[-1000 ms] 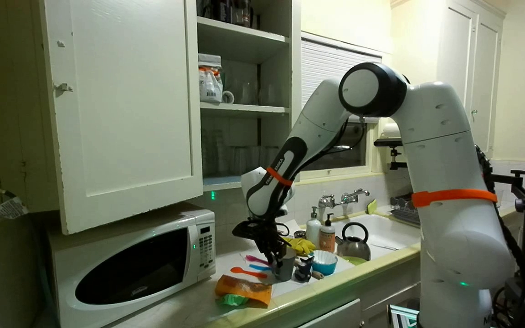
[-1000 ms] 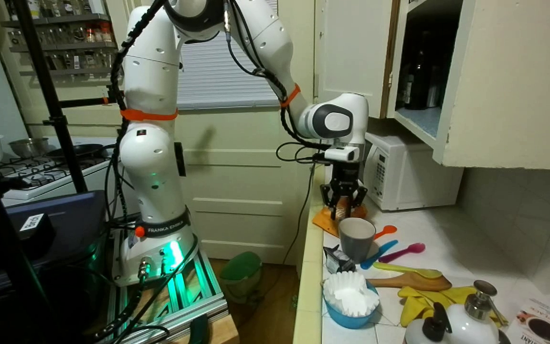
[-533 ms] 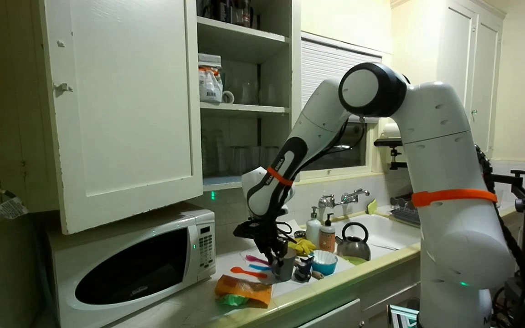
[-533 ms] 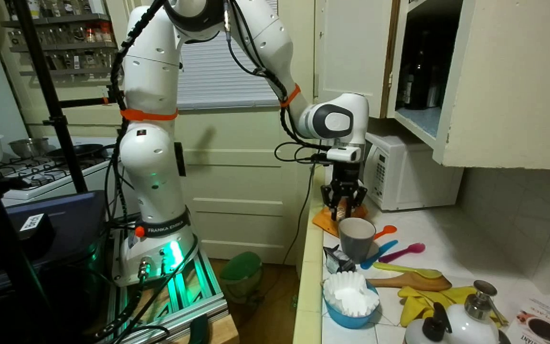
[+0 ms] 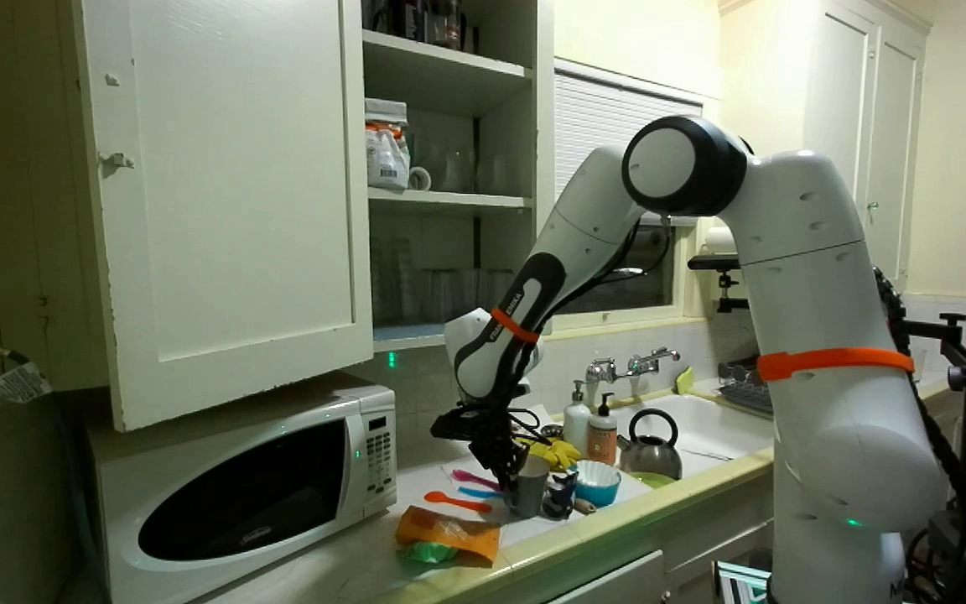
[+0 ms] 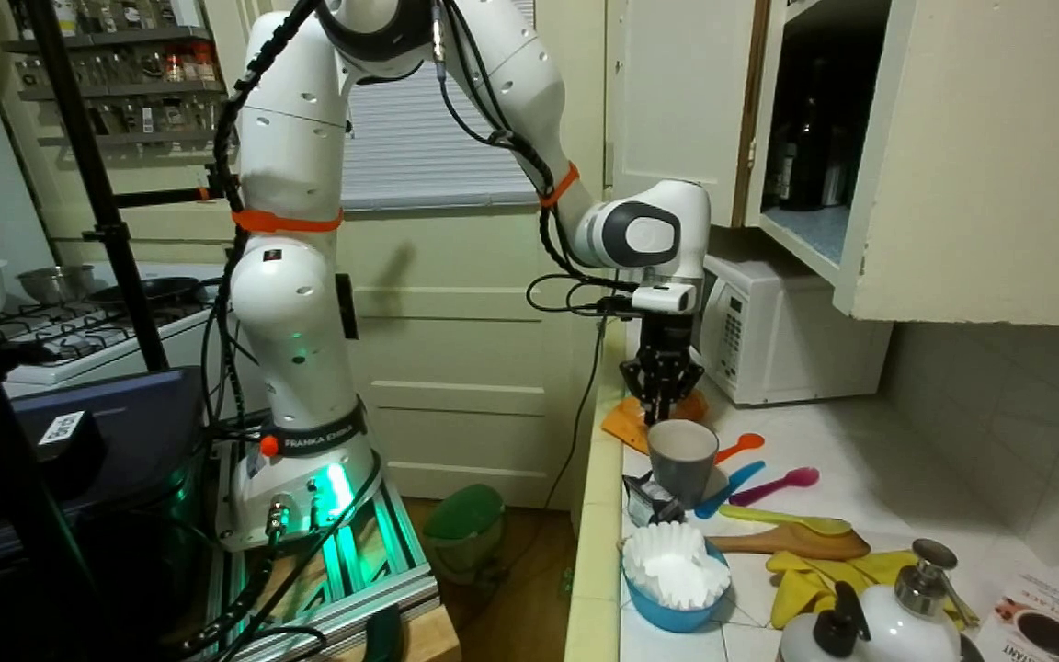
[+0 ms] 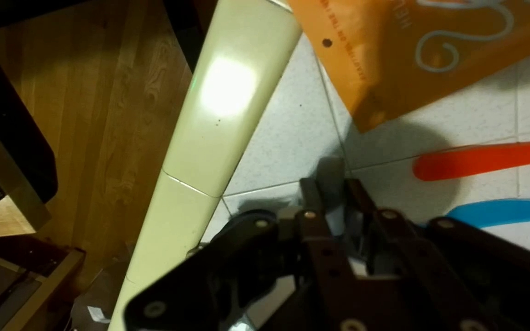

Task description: Put the grey mug inside the open upper cabinet.

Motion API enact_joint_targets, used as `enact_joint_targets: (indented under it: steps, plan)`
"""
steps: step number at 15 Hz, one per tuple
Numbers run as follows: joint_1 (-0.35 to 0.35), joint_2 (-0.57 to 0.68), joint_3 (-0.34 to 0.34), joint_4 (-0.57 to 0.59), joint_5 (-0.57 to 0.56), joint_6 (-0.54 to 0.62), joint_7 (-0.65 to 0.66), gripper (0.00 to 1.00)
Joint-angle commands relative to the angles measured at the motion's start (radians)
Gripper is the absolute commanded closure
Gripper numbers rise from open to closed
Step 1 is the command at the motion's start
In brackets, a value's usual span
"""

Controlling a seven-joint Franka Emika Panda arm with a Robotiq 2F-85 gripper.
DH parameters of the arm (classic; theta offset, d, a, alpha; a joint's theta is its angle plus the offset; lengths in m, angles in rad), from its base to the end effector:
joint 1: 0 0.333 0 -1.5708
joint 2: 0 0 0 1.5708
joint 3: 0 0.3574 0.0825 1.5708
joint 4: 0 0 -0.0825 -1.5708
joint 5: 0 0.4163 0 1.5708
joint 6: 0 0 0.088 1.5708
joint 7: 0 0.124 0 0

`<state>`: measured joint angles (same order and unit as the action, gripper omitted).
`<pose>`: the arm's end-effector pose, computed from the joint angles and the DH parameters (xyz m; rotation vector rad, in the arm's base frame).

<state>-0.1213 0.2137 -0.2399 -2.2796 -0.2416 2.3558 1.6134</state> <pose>0.5071 -0.1994 0.2520 1.8095 -2.2567 0.0198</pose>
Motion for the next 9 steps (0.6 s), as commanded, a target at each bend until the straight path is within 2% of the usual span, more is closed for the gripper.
enact_joint_targets:
  steps: [1, 3, 9]
  plan:
    - [0.002, -0.003, -0.009, -0.010, -0.009, 0.014, -0.008, 0.89]
    - [0.003, -0.003, -0.009, -0.008, -0.009, 0.008, -0.003, 0.95]
    - [0.014, -0.028, 0.002, -0.007, -0.014, 0.009, -0.023, 0.95]
